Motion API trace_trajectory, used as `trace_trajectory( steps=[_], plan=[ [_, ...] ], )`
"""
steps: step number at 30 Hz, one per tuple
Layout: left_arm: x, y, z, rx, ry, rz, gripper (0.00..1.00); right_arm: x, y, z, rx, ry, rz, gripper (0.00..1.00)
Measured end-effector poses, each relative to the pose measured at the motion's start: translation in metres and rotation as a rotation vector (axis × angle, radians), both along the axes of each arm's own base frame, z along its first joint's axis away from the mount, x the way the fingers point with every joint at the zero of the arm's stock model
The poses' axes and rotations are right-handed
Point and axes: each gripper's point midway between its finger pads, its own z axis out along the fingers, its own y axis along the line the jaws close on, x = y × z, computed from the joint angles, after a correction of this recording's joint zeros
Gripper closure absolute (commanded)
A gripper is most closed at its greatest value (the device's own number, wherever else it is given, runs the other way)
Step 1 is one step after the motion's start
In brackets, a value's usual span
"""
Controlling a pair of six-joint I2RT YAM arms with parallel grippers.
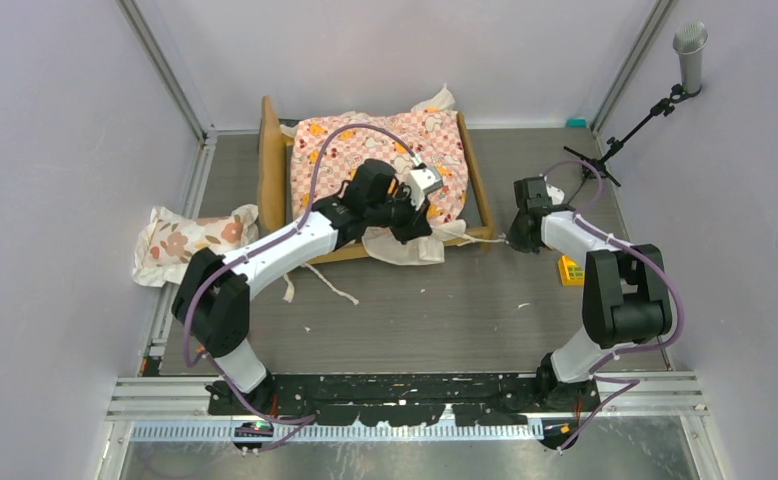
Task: Set up the pet bed
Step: Tie the ropes to the bed frame.
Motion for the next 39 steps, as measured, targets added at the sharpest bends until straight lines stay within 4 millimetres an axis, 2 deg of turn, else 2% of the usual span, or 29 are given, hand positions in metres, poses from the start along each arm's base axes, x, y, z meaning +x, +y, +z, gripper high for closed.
trace_trajectory(
  steps=[6,10,14,19,20,22,25,27,30,33,36,39],
  plan=[
    [-0.031,0.016,-0.028,0.02,0.071,0.027,1.0,0.003,-0.003,-0.001,0.002,0.022,-0.011,0.99],
    [-0.047,0.017,-0.048,0.026,0.097,0.035,1.0,0.003,-0.01,-0.002,-0.002,0.032,-0.029,0.99],
    [-0.054,0.014,-0.056,0.02,0.107,0.047,1.0,0.001,-0.015,-0.005,-0.01,0.047,-0.042,0.99],
    [-0.049,0.01,-0.052,-0.005,0.104,0.083,1.0,-0.001,-0.021,-0.005,-0.022,0.055,-0.056,0.99],
    [-0.048,0.01,-0.051,-0.007,0.104,0.088,0.99,-0.001,-0.021,-0.005,-0.024,0.057,-0.056,0.97],
    [-0.048,0.009,-0.051,-0.013,0.106,0.09,0.96,-0.001,-0.022,-0.005,-0.023,0.059,-0.053,0.83],
    [-0.053,0.004,-0.053,-0.012,0.118,0.074,0.81,-0.002,-0.025,-0.003,-0.018,0.06,-0.039,0.66],
    [-0.062,-0.006,-0.055,-0.005,0.121,0.037,0.73,-0.002,-0.028,0.004,-0.013,0.046,-0.037,0.51],
    [-0.084,-0.029,-0.055,0.014,0.117,-0.045,0.52,-0.002,-0.029,0.028,0.003,-0.013,-0.021,0.46],
    [-0.114,-0.053,-0.054,0.031,0.109,-0.142,0.08,-0.003,-0.026,0.059,0.013,-0.095,0.002,0.43],
    [-0.138,-0.062,-0.056,0.049,0.121,-0.199,0.02,-0.005,-0.021,0.093,0.031,-0.189,0.028,0.38],
    [-0.139,-0.056,-0.061,0.081,0.131,-0.182,0.0,-0.009,-0.01,0.127,0.082,-0.307,0.072,0.36]
  ],
)
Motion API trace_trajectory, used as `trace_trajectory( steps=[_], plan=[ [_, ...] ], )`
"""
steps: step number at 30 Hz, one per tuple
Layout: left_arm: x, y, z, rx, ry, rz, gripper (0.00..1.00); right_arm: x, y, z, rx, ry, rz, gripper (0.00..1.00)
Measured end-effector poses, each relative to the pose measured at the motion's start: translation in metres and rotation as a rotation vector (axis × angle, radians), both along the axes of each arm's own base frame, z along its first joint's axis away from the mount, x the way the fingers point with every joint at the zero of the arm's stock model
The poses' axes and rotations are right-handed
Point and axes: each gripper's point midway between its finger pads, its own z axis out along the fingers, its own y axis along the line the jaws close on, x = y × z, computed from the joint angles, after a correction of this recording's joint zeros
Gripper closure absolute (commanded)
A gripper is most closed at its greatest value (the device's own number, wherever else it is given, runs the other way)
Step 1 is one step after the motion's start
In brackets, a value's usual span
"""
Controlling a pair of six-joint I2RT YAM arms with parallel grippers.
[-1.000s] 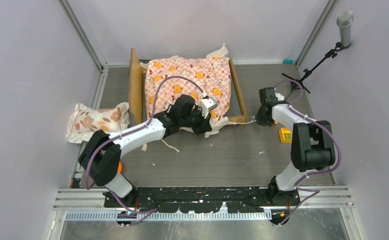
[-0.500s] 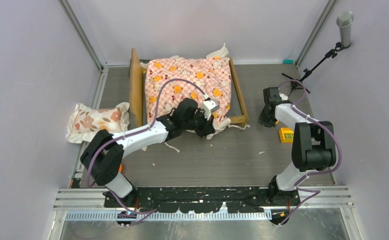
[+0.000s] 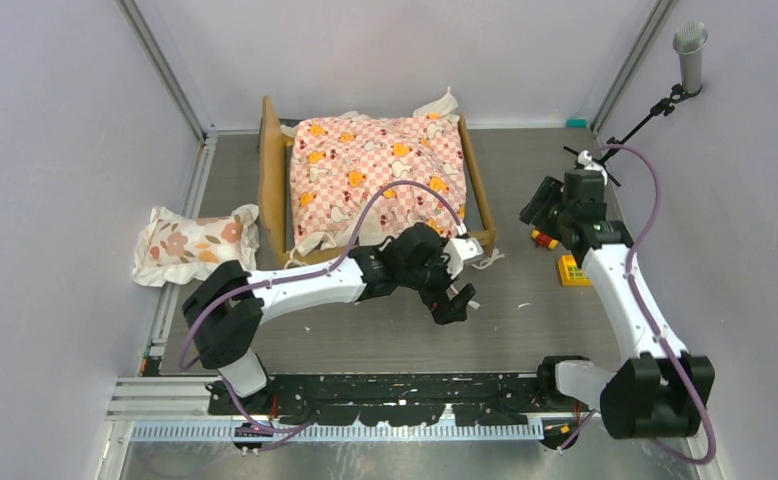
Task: Set up the pet bed
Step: Tie the ropes to the bed frame, then adjust the mattress on the bed frame.
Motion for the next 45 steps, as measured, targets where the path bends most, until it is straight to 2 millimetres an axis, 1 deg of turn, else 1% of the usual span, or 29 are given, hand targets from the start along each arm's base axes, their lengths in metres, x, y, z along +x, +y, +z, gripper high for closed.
trace_trajectory(
  steps=[2,4,5,7,8,9,10,11,13,14,16,18,19,22,26,27,30,33,35,38,40,41,45],
  plan=[
    [0.007,0.008,0.001,0.024,-0.014,0.041,0.0,-0.005,0.013,0.017,0.055,-0.072,0.047,0.36],
    [0.017,0.019,0.013,0.029,-0.04,0.106,0.01,-0.01,0.032,0.033,0.115,-0.126,0.109,0.37],
    [0.022,0.027,0.024,0.019,-0.047,0.149,0.04,-0.012,0.041,0.036,0.139,-0.136,0.138,0.39],
    [0.039,0.047,0.052,-0.02,-0.058,0.249,0.13,-0.014,0.067,0.039,0.184,-0.14,0.215,0.45],
    [0.051,0.06,0.066,-0.043,-0.061,0.312,0.18,-0.015,0.081,0.036,0.202,-0.128,0.254,0.48],
    [0.068,0.078,0.082,-0.069,-0.067,0.396,0.22,-0.016,0.096,0.033,0.215,-0.114,0.294,0.5],
    [0.081,0.092,0.091,-0.084,-0.073,0.465,0.24,-0.018,0.108,0.03,0.226,-0.102,0.322,0.53],
    [0.098,0.113,0.101,-0.099,-0.084,0.558,0.24,-0.019,0.121,0.025,0.236,-0.082,0.352,0.55],
    [0.126,0.155,0.109,-0.099,-0.113,0.733,0.25,-0.02,0.142,0.012,0.249,-0.04,0.398,0.55],
    [0.134,0.172,0.11,-0.089,-0.126,0.801,0.25,-0.02,0.148,0.007,0.254,-0.025,0.407,0.52],
    [0.14,0.197,0.103,-0.053,-0.135,0.902,0.21,-0.016,0.157,-0.004,0.267,0.0,0.411,0.46],
    [0.143,0.214,0.091,-0.002,-0.138,0.968,0.18,-0.011,0.161,-0.009,0.279,0.006,0.409,0.43],
    [0.144,0.219,0.086,0.017,-0.137,0.989,0.18,-0.008,0.163,-0.011,0.284,0.008,0.41,0.43],
    [0.147,0.241,0.069,0.078,-0.134,1.071,0.16,-0.001,0.168,-0.019,0.292,0.014,0.407,0.43],
    [0.155,0.261,0.056,0.138,-0.153,1.154,0.15,0.007,0.172,-0.032,0.296,0.035,0.4,0.48],
    [0.157,0.265,0.053,0.153,-0.158,1.169,0.16,0.01,0.175,-0.032,0.303,0.029,0.402,0.48],
    [0.162,0.272,0.042,0.203,-0.167,1.203,0.24,0.018,0.181,-0.037,0.311,0.031,0.412,0.55],
    [0.162,0.276,0.027,0.252,-0.16,1.221,0.3,0.023,0.187,-0.045,0.312,0.037,0.42,0.6],
    [0.158,0.281,0.011,0.289,-0.143,1.231,0.31,0.023,0.187,-0.045,0.312,0.037,0.423,0.67],
    [0.154,0.287,-0.002,0.326,-0.134,1.247,0.36,0.022,0.188,-0.047,0.308,0.043,0.428,0.79],
    [0.152,0.292,-0.01,0.354,-0.131,1.265,0.43,0.023,0.188,-0.048,0.3,0.049,0.429,0.88],
    [0.151,0.293,-0.012,0.36,-0.129,1.274,0.48,0.023,0.187,-0.048,0.295,0.051,0.431,0.93],
    [0.154,0.299,-0.018,0.385,-0.134,1.316,0.63,0.026,0.179,-0.053,0.234,0.071,0.415,0.99]
  ],
)
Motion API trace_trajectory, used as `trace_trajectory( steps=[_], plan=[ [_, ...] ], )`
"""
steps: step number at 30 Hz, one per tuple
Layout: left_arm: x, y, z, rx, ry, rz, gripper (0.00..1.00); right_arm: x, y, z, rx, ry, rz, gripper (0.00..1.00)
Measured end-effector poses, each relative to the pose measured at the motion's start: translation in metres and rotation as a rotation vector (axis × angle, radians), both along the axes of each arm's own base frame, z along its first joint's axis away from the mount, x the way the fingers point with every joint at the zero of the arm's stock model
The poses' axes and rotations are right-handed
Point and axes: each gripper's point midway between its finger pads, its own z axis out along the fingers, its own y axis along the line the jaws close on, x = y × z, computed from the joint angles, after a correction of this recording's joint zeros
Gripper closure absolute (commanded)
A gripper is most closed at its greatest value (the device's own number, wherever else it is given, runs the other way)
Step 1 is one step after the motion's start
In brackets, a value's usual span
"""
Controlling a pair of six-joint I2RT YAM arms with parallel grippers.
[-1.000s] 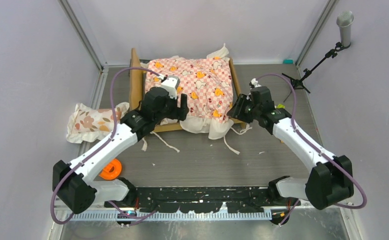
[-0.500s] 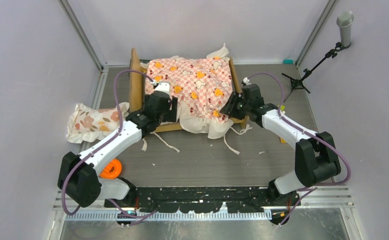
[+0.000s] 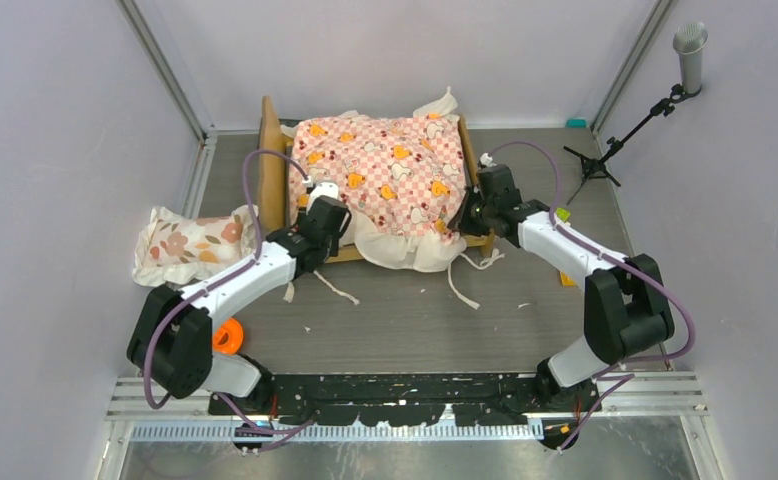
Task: Set up the pet bed
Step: Adjust the mattress on the bed frame.
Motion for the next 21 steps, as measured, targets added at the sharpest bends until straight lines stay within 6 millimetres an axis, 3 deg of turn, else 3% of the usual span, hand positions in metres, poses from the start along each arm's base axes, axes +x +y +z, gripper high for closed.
trace_trajectory(
  steps=[4,6,11,21],
  plan=[
    [0.003,0.006,-0.006,0.028,0.003,0.035,0.87,0.005,-0.015,0.001,-0.103,-0.005,-0.033,0.99],
    [0.004,0.009,-0.009,0.034,0.004,0.053,0.94,0.007,-0.024,0.004,-0.163,-0.014,-0.053,0.99],
    [0.004,0.014,-0.009,0.041,0.001,0.083,1.0,0.009,-0.048,0.007,-0.311,-0.027,-0.098,0.99],
    [-0.004,0.028,-0.007,0.049,-0.018,0.126,1.0,0.019,-0.081,0.009,-0.529,-0.033,-0.151,0.99]
  ],
)
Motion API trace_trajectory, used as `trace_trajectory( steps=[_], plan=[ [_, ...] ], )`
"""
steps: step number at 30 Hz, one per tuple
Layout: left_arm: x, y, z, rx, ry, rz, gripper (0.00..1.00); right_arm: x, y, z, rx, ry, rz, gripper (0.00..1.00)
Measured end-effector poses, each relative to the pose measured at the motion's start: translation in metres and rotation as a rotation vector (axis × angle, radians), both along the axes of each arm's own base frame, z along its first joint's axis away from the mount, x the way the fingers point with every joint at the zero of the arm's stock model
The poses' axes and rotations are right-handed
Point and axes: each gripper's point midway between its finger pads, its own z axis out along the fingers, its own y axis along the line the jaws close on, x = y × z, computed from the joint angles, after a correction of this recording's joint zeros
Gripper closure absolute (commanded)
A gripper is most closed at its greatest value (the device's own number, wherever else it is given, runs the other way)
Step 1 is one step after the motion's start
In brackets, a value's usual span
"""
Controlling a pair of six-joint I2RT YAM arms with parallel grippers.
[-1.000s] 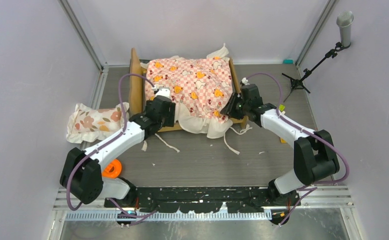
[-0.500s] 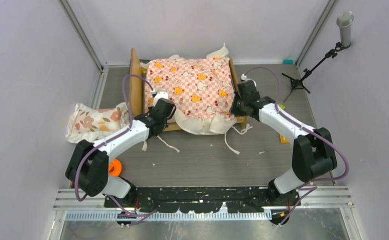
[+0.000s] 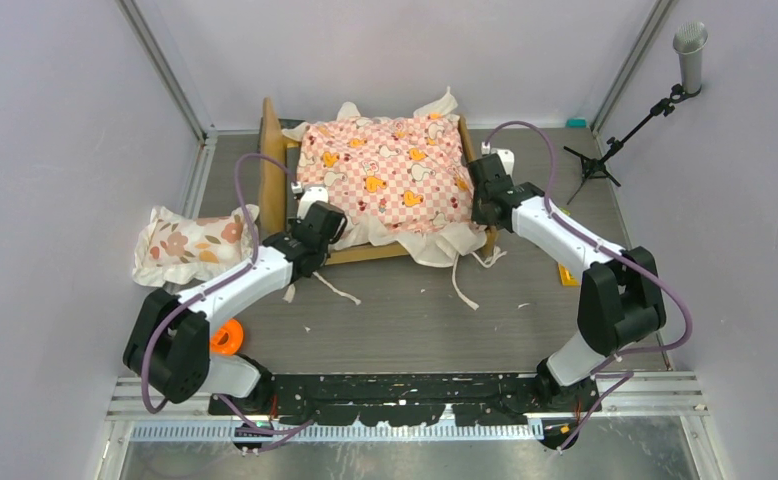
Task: Set up the pet bed
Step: Adjust the mattress on the bed frame.
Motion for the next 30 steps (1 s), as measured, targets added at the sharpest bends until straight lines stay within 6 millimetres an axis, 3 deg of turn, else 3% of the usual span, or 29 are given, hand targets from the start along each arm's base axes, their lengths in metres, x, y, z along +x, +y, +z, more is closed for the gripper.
trace_trajectory(
  steps=[23,30],
  plan=[
    [-0.025,0.017,0.028,-0.052,-0.061,0.051,1.0,0.0,0.002,0.002,-0.057,0.004,0.052,0.95],
    [-0.038,0.024,0.051,-0.126,-0.138,0.083,1.0,0.002,0.005,0.005,-0.056,-0.004,0.064,0.95]
  ],
)
